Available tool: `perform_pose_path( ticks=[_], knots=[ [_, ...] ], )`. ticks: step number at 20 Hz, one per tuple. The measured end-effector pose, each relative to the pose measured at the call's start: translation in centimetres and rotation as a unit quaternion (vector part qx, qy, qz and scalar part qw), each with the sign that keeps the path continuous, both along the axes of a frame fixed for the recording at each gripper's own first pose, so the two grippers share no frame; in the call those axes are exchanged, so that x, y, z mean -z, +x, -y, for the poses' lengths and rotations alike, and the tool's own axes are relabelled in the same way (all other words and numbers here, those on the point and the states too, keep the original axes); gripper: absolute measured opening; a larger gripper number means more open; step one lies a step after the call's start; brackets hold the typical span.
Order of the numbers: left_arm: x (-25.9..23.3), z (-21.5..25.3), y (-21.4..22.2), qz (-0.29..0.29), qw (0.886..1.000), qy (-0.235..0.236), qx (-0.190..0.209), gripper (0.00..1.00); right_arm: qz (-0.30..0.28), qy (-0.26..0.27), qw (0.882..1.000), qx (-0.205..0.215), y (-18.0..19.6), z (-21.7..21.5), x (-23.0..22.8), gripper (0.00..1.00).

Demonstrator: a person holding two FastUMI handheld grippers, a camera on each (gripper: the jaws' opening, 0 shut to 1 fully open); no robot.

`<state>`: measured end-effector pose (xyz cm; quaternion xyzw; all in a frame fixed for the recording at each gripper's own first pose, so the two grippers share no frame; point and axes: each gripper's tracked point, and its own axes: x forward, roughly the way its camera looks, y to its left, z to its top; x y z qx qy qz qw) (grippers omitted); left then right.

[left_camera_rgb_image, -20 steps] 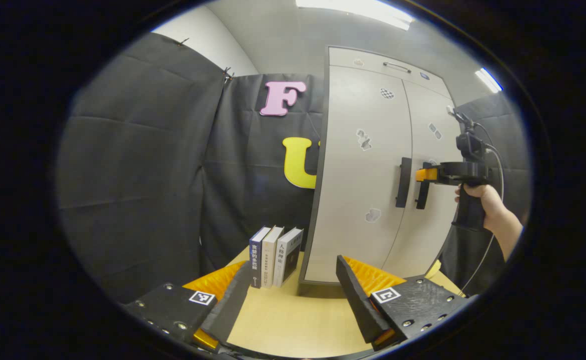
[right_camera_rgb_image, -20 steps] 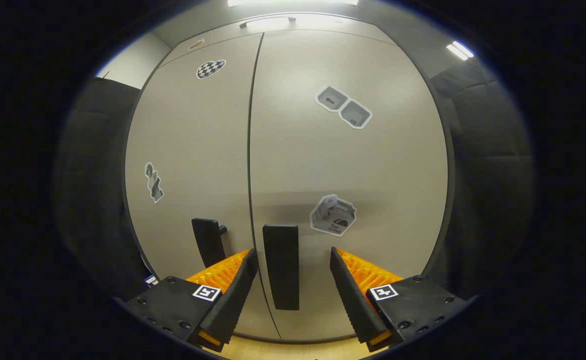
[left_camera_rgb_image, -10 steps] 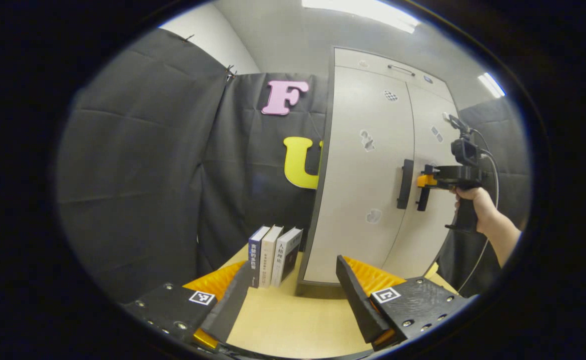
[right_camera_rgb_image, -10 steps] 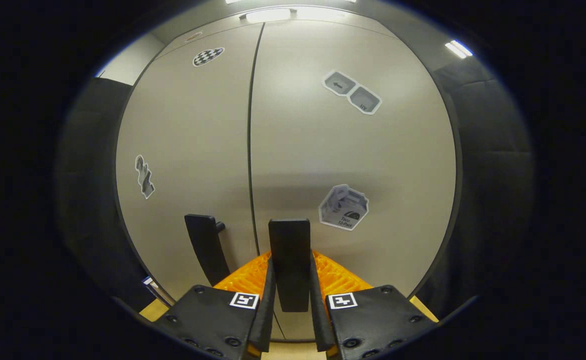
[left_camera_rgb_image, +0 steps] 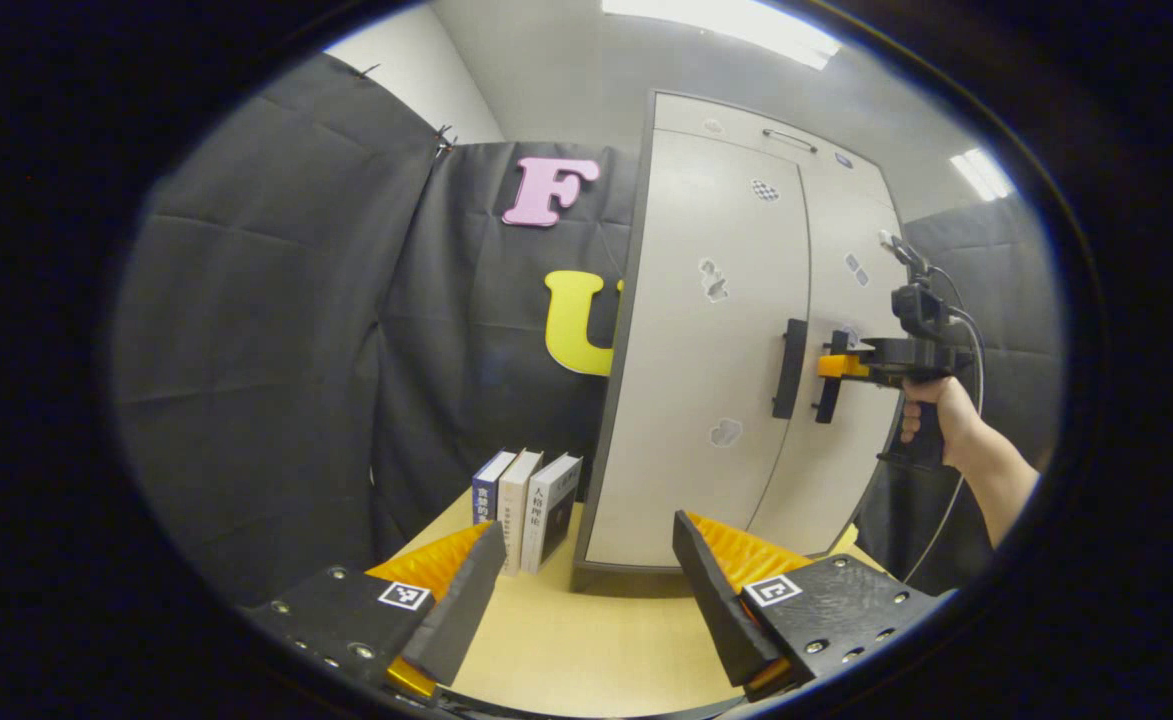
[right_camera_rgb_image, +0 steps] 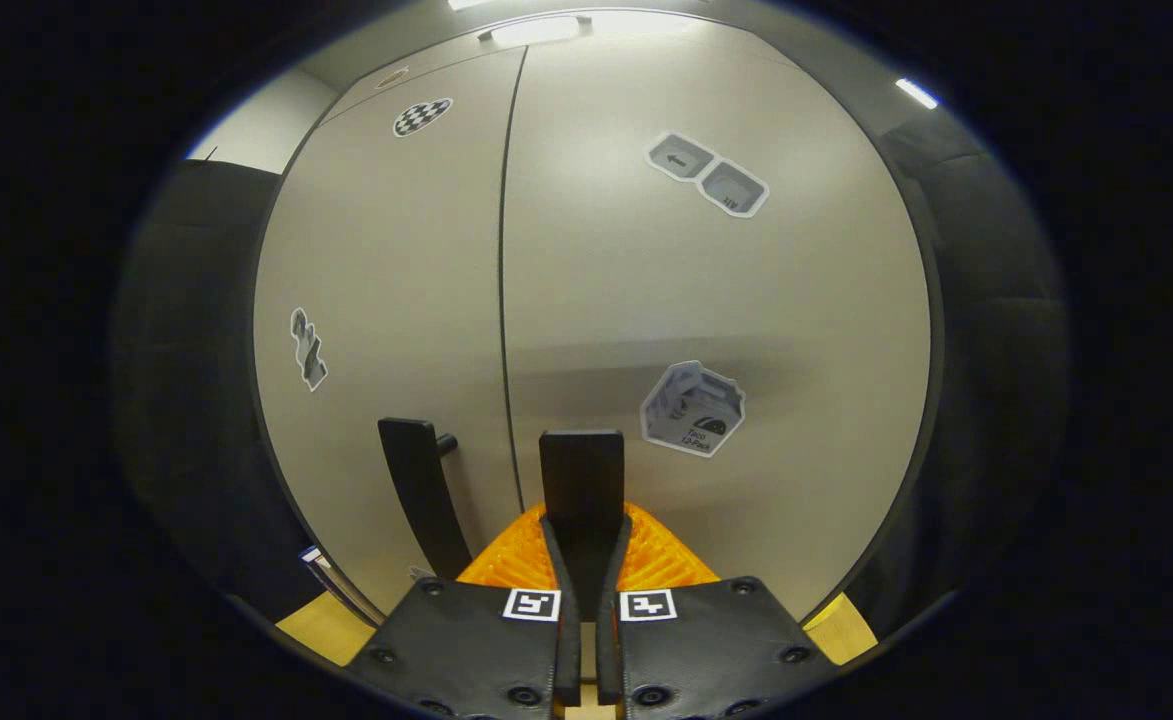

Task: Open the right door of the double-door shoe cabinet with the right hand, and open the left door with the left hand.

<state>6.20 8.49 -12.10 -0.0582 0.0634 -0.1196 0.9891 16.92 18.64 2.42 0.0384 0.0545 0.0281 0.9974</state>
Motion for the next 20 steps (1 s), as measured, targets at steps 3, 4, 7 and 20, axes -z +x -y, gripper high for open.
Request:
perform_pose_path(
  ticks=[3, 4, 7, 20],
  knots=[
    [0.1, 0.9, -0.3, -0.003, 1.0, 0.002, 0.012, 0.98, 0.003, 0.0, 1.0, -0.008, -0.7, 0.0, 0.0, 0.07],
    [-0.1, 1.2, -0.4, -0.002, 1.0, 0.003, 0.014, 0.99, 0.004, 0.004, 1.0, -0.014, -1.0, 0.0, 0.0, 0.05],
    [-0.2, 2.0, -1.3, 0.0, 1.0, 0.009, 0.02, 0.98, 0.003, 0.005, 0.999, -0.032, -2.2, 0.2, 0.1, 0.07],
    [-0.2, 4.1, -3.0, -0.009, 1.0, -0.005, 0.028, 0.98, -0.006, 0.01, 0.996, -0.084, -9.2, 2.6, 0.5, 0.07]
  ],
)
